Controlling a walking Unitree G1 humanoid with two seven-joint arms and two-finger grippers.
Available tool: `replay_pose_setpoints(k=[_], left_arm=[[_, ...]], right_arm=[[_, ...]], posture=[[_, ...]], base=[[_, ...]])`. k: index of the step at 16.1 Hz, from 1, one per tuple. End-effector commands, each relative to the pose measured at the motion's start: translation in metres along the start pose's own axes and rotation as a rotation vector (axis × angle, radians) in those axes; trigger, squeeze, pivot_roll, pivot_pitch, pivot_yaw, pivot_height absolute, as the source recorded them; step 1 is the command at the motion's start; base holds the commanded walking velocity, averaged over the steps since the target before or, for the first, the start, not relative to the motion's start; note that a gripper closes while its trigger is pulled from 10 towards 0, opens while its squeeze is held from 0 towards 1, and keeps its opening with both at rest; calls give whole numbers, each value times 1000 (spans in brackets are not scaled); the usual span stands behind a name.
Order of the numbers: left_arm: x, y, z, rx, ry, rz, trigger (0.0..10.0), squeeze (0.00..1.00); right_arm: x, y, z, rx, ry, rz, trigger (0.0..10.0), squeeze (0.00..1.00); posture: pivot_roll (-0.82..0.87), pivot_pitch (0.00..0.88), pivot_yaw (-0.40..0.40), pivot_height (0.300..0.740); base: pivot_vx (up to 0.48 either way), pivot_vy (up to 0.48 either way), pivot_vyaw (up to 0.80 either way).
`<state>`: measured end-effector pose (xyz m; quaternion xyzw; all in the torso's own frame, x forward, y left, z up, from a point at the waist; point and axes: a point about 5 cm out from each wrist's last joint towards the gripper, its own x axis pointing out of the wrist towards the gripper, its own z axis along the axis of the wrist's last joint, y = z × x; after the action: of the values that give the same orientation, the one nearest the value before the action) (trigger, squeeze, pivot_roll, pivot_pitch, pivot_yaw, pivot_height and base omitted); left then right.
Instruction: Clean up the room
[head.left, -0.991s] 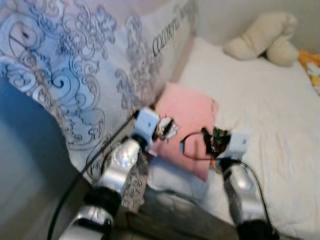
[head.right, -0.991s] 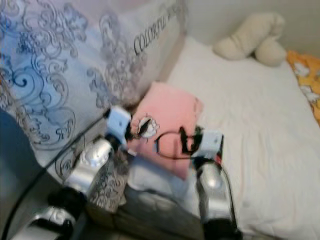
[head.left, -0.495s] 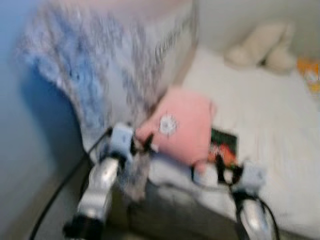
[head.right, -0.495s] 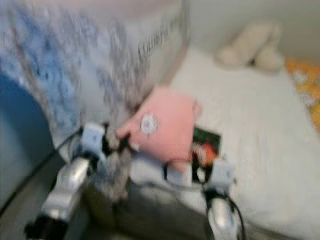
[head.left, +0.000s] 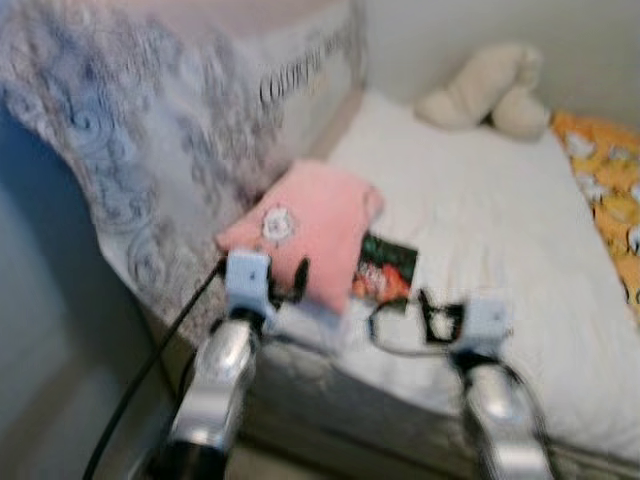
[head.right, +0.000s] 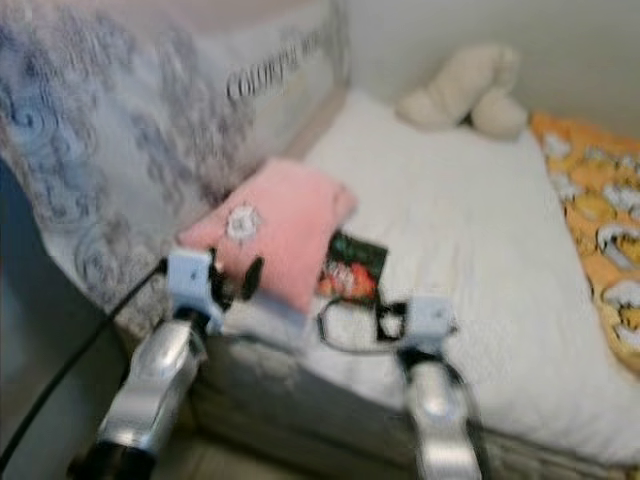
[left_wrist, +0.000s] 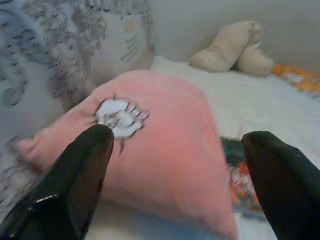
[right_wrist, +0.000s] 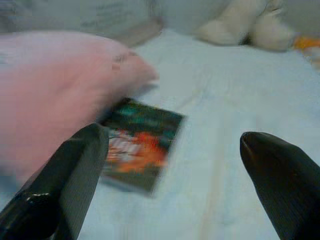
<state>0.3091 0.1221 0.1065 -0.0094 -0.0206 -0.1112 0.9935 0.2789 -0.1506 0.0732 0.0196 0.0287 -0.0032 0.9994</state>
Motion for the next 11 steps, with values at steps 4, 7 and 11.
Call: replay_pose_setpoints(k=[4, 7, 11], left_arm=[[-30, 13, -9, -10, 35, -13, 10000, 0], [-20, 4, -2, -58, 24, -32, 10000, 0], [-2, -4, 10, -29, -11, -103, 10000, 0]], right_arm=[[-44, -20, 1, 20, -57, 4, 10000, 0], [-39, -35, -9, -40, -13, -124, 10000, 0], [-30, -13, -3, -68, -37, -52, 10000, 0]], posture=[[36, 0, -35, 740], [37, 0, -25, 740], [20, 0, -23, 740]], base=[[0, -480, 0], [0, 0, 0], [0, -240, -600]])
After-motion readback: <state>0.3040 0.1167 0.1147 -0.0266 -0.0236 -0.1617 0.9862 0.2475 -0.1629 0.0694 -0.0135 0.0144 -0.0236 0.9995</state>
